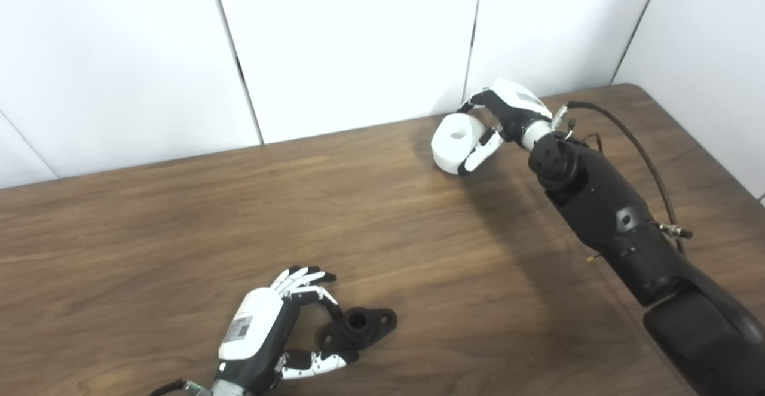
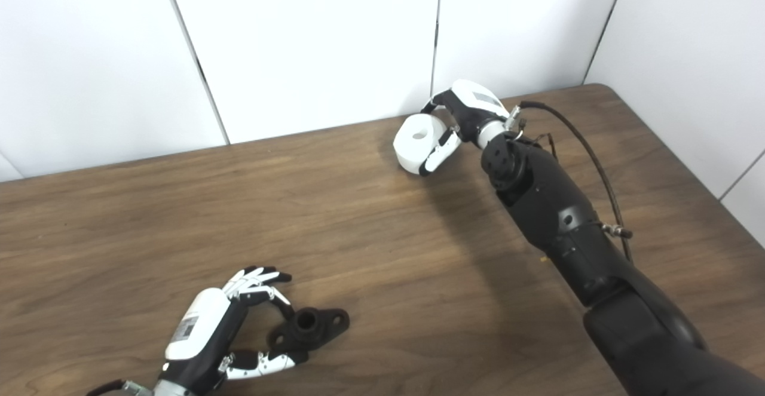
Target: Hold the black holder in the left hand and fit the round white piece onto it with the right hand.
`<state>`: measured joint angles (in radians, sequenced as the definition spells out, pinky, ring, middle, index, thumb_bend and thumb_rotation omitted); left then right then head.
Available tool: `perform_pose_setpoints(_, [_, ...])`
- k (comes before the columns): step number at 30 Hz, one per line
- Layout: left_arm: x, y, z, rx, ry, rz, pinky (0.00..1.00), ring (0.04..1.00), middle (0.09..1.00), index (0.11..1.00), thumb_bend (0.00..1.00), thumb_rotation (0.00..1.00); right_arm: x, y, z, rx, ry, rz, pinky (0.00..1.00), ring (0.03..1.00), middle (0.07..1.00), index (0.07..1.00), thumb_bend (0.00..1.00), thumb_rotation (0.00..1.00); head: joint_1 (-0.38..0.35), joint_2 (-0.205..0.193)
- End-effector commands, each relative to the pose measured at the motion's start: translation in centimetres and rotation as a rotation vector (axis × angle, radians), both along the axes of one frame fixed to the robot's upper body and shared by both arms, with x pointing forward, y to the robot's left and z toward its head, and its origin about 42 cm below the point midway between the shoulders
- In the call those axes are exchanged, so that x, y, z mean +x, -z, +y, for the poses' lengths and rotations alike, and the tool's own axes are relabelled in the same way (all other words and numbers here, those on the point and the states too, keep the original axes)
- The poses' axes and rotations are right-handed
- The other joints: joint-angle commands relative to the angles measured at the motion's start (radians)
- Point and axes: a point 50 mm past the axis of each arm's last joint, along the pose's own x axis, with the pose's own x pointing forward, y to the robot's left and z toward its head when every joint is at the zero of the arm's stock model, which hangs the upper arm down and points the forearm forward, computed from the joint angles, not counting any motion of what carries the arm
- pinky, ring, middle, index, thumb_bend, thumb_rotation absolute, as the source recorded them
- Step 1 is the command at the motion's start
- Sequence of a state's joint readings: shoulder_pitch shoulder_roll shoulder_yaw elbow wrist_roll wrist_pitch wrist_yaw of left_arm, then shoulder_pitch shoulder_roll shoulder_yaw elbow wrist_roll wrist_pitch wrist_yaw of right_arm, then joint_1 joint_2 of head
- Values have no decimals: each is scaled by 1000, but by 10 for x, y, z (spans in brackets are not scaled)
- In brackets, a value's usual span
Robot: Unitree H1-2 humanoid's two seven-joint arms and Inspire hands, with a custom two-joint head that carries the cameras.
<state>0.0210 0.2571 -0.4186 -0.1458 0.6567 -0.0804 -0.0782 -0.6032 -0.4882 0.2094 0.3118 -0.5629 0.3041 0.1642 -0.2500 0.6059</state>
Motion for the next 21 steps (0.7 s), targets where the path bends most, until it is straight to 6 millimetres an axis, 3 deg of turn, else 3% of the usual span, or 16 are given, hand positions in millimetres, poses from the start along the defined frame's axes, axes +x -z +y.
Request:
perform_pose_setpoints(1, [-15, 34, 2, 79, 15, 170, 919, 896, 822, 488, 515, 45, 0, -39, -1, 19, -20, -115, 931, 961, 857, 486, 521, 144, 3, 1])
perform_pose_setpoints(7, [-14, 35, 2, 78, 16, 170, 917, 896, 823, 488, 516, 45, -20, -48, 2, 126, -37, -144, 909, 959, 854, 485, 521, 146, 8, 1])
perform_pose_setpoints(16, [-14, 34, 1, 79, 20, 167, 918, 896, 822, 488, 516, 45, -52, -61, 5, 180, -63, -154, 944, 942, 839, 484, 522, 147, 22, 4])
perform_pose_setpoints(21, [-13, 35, 0, 81, 21, 165, 916, 896, 821, 488, 516, 46, -79, -68, 14, 223, -106, -167, 988, 935, 822, 482, 524, 147, 39, 14])
